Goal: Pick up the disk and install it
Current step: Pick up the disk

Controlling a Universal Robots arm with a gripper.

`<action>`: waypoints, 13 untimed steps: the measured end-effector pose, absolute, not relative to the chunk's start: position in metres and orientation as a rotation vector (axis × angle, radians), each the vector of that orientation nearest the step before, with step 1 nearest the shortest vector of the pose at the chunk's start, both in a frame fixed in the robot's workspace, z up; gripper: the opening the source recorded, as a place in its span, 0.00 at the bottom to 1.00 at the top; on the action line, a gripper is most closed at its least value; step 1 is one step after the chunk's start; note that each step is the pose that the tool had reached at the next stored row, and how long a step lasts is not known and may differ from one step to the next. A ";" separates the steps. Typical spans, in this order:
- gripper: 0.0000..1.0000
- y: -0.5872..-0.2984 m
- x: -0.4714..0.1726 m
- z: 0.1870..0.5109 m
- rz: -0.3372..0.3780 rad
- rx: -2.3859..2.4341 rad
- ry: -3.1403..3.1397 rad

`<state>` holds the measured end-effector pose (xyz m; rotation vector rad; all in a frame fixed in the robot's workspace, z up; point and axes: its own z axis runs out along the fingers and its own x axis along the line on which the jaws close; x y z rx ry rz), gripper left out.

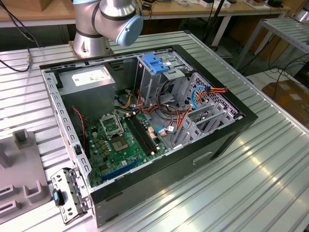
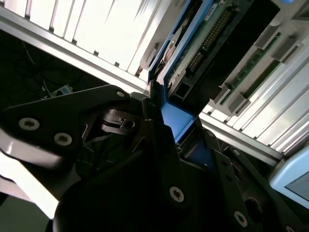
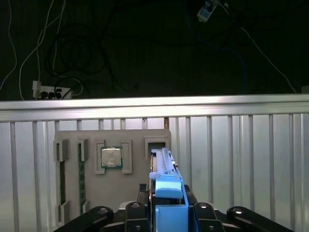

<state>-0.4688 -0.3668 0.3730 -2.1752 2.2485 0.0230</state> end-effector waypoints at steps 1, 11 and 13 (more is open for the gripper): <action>0.37 -0.367 -0.469 0.374 0.023 -2.175 2.248; 0.37 -0.367 -0.469 0.391 0.032 -2.171 2.244; 0.37 -0.367 -0.469 0.394 0.035 -2.170 2.243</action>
